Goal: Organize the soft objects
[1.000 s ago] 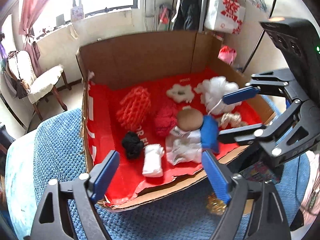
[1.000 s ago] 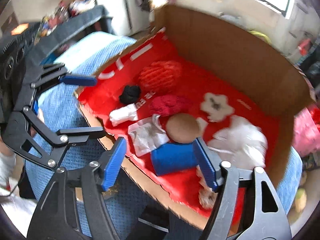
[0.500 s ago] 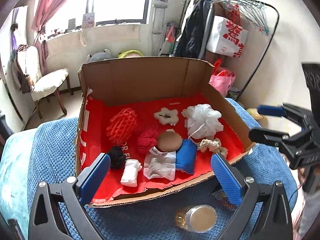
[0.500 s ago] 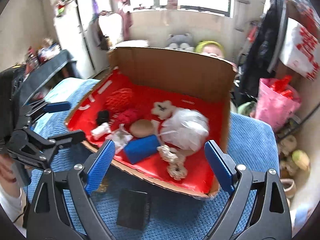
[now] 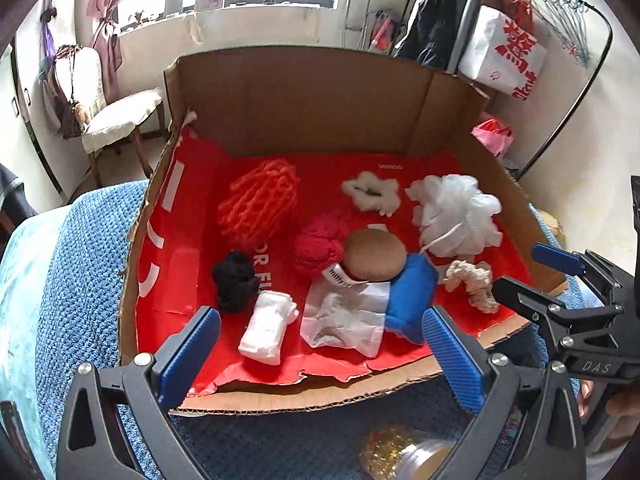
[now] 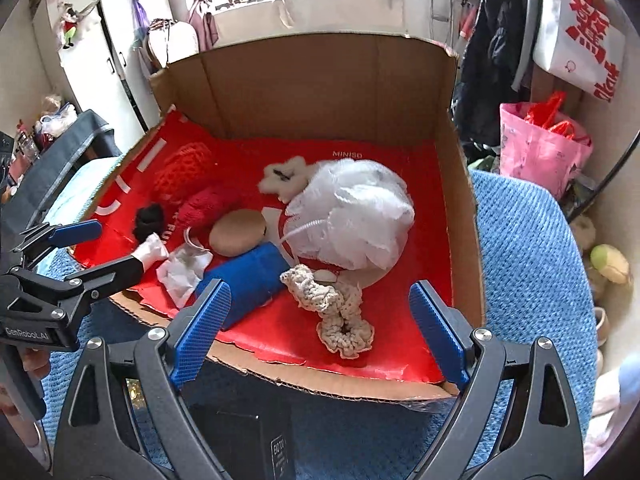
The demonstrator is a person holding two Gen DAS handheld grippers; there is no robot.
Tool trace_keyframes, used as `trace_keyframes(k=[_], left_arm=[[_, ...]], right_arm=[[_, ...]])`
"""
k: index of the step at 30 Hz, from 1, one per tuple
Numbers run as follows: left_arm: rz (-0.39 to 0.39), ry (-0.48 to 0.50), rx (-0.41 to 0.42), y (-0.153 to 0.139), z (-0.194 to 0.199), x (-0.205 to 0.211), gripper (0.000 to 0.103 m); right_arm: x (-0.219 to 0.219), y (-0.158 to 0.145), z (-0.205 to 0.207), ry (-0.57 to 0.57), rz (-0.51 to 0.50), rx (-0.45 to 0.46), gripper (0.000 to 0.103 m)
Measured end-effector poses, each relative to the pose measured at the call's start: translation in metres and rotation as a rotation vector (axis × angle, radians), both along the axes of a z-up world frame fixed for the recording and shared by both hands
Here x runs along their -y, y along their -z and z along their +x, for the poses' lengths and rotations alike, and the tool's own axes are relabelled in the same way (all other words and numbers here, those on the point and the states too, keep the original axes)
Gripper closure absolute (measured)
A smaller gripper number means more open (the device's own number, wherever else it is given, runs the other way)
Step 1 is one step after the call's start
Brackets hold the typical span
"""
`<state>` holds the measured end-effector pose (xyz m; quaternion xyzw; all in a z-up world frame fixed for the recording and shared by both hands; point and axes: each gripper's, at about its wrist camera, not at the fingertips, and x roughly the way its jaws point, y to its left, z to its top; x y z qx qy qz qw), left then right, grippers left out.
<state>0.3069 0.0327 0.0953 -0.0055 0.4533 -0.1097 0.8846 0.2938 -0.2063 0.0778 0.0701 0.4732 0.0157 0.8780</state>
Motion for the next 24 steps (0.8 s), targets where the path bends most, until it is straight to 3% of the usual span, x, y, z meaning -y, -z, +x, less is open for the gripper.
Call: trace_keyframes(k=[24], left_arm=[[0.035,-0.012,-0.005,0.022,0.004,0.006,0.0]], right_arm=[[0.001,0.021,-0.002,0.029,-0.018,-0.029,0.011]])
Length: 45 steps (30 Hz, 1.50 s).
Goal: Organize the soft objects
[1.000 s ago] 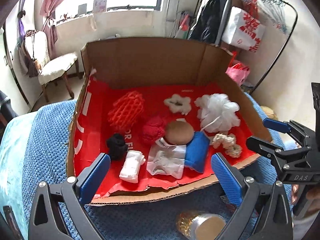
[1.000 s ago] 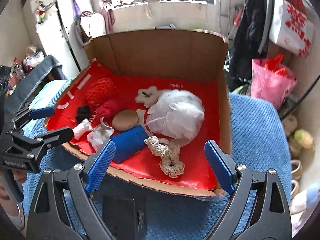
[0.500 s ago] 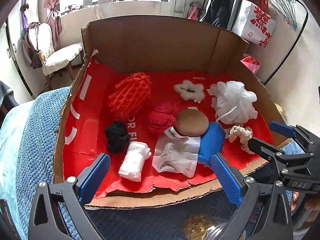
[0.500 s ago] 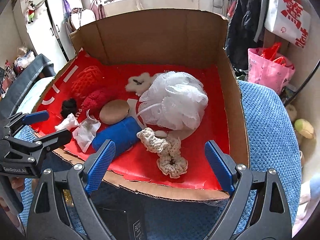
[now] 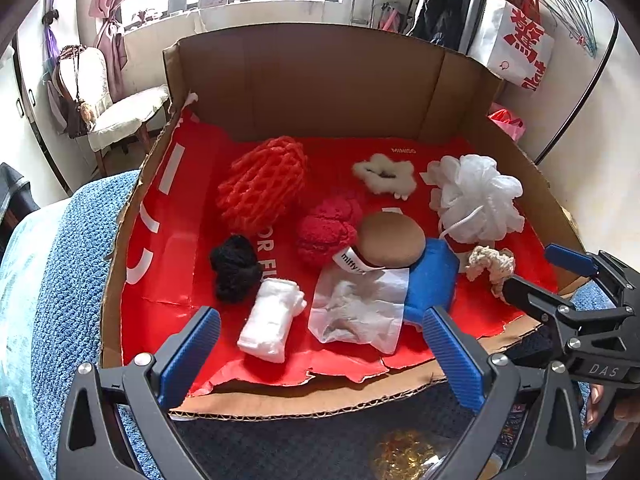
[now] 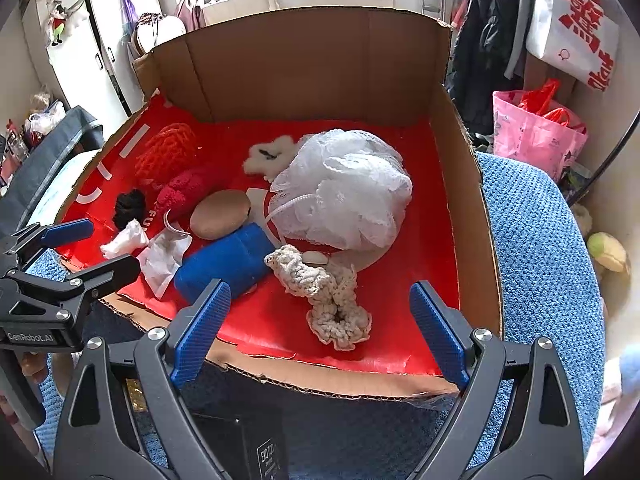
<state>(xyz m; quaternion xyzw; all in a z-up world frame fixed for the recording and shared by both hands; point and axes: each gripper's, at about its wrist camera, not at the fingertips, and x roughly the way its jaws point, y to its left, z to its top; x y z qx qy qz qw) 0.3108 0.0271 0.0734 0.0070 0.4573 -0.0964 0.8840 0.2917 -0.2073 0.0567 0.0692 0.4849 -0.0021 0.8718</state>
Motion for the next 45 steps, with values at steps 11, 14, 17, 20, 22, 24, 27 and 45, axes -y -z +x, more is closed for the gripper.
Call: trace_keyframes(k=[11,14,17,20,22,24,27,45], left_arm=[[0.002,-0.002,-0.008,0.0042,0.0012,-0.0013,0.0],[-0.003,-0.002,-0.01,0.0048,0.0018,-0.0019,0.0],[-0.002,-0.002,-0.01,0.0051,0.002,-0.0021,0.0],[-0.001,-0.003,-0.011,0.0052,0.0023,-0.0023,0.0],[0.001,-0.002,-0.011,0.0054,0.0023,-0.0025,0.0],[0.001,-0.004,-0.008,0.005,0.0023,-0.0031,0.0],[-0.004,-0.004,-0.011,0.0052,0.0029,-0.004,0.0],[-0.002,0.006,-0.018,0.006,0.004,-0.0024,0.0]], right_arm=[[0.0005,-0.0002,0.0003,0.002,0.003,0.001,0.011],[0.0004,-0.0001,0.0002,0.002,0.002,0.0,0.011],[0.0003,-0.0002,0.001,0.003,-0.004,-0.001,0.011],[0.0002,-0.0002,0.0013,0.003,-0.005,-0.001,0.011],[0.0001,-0.0002,0.0012,0.004,-0.005,-0.001,0.011],[0.0,-0.0001,0.0013,0.002,-0.007,-0.002,0.011],[-0.0002,0.0002,0.0016,0.003,-0.008,-0.002,0.011],[-0.0022,0.0013,0.0021,0.004,-0.015,-0.006,0.011]])
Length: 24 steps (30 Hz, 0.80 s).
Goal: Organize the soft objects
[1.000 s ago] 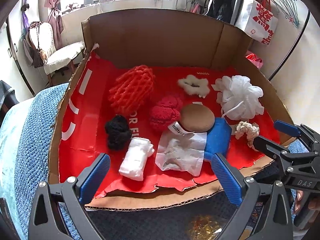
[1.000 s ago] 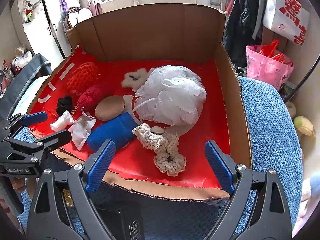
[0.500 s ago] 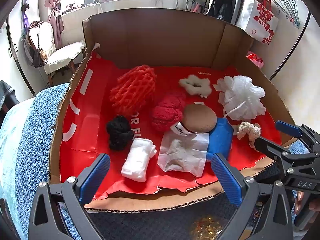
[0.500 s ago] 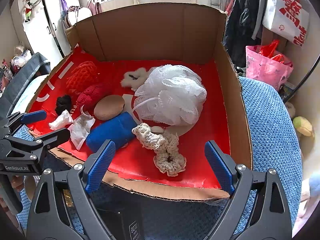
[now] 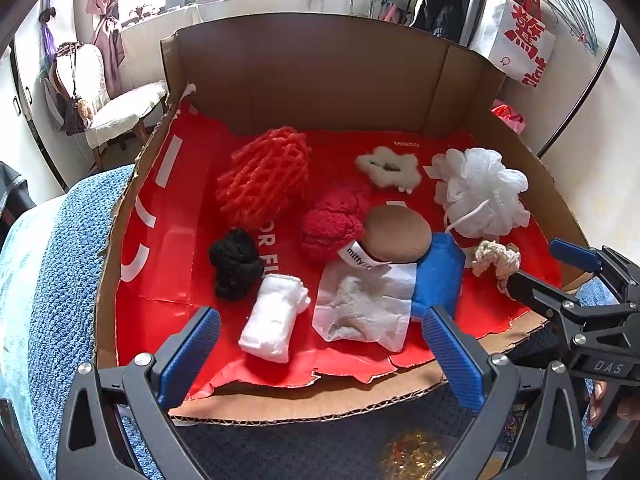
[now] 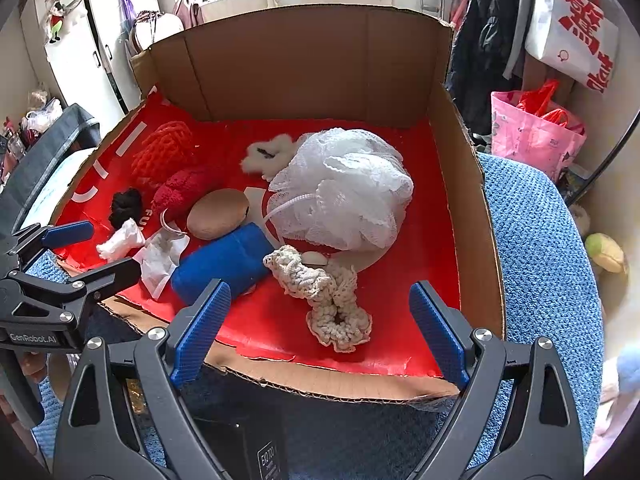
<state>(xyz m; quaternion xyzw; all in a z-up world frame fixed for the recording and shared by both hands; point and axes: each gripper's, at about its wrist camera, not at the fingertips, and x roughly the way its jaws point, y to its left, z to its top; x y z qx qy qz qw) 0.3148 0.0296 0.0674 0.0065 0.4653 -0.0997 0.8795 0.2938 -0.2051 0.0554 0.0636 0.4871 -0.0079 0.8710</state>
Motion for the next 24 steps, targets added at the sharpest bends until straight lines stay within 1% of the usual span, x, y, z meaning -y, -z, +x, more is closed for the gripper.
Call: trace_keyframes(k=[24], left_arm=[[-0.005,0.002,-0.001,-0.0021,-0.0029,-0.0029,0.0]], right_arm=[[-0.0004,-0.0001,0.0001,0.002,0.001,0.001,0.011]])
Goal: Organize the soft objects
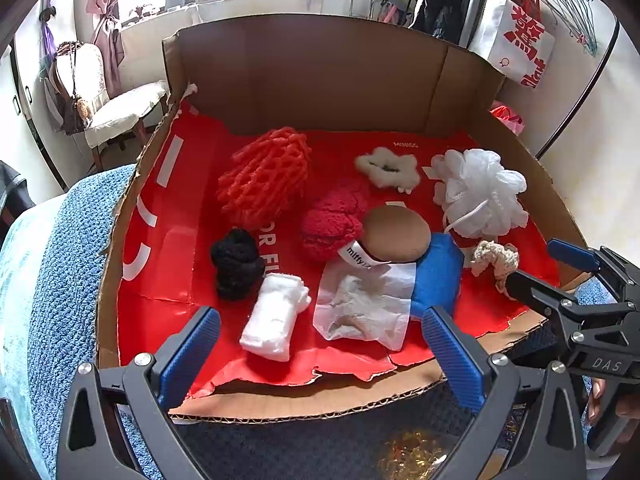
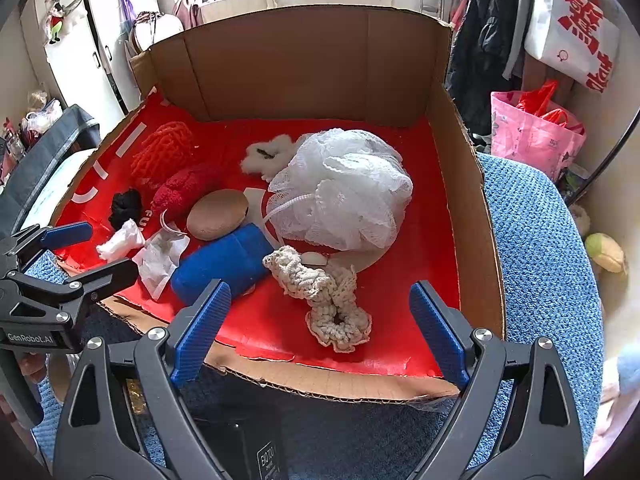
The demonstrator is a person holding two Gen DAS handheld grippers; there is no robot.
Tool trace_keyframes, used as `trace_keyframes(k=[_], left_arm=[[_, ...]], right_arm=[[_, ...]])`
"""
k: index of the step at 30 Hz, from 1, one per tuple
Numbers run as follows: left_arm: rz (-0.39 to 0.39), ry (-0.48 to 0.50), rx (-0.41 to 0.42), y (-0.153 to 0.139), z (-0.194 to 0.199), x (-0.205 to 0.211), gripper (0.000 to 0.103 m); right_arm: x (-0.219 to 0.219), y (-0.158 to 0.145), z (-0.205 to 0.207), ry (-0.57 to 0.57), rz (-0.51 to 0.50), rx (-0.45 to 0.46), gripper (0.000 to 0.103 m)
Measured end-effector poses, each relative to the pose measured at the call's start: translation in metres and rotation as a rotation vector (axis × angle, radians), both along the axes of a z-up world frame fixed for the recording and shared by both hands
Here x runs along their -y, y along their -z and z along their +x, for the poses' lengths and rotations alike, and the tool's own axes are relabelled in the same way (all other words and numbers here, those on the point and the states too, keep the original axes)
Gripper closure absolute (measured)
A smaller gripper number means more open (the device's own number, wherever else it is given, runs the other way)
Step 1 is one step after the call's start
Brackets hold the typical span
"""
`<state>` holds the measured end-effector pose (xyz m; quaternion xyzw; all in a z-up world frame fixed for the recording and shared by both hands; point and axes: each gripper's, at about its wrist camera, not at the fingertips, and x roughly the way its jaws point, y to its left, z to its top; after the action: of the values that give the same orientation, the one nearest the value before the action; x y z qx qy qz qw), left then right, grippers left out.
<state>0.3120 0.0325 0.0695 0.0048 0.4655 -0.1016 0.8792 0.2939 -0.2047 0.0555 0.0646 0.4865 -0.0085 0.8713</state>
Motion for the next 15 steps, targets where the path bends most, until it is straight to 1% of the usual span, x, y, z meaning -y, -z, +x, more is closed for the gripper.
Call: trace_keyframes(k=[15], left_arm=[[-0.009,-0.003,0.0,-0.0019,-0.0008,-0.002,0.0]], right_arm=[[0.0003,-0.0002,0.0006,0.0,-0.001,-0.003,0.011]])
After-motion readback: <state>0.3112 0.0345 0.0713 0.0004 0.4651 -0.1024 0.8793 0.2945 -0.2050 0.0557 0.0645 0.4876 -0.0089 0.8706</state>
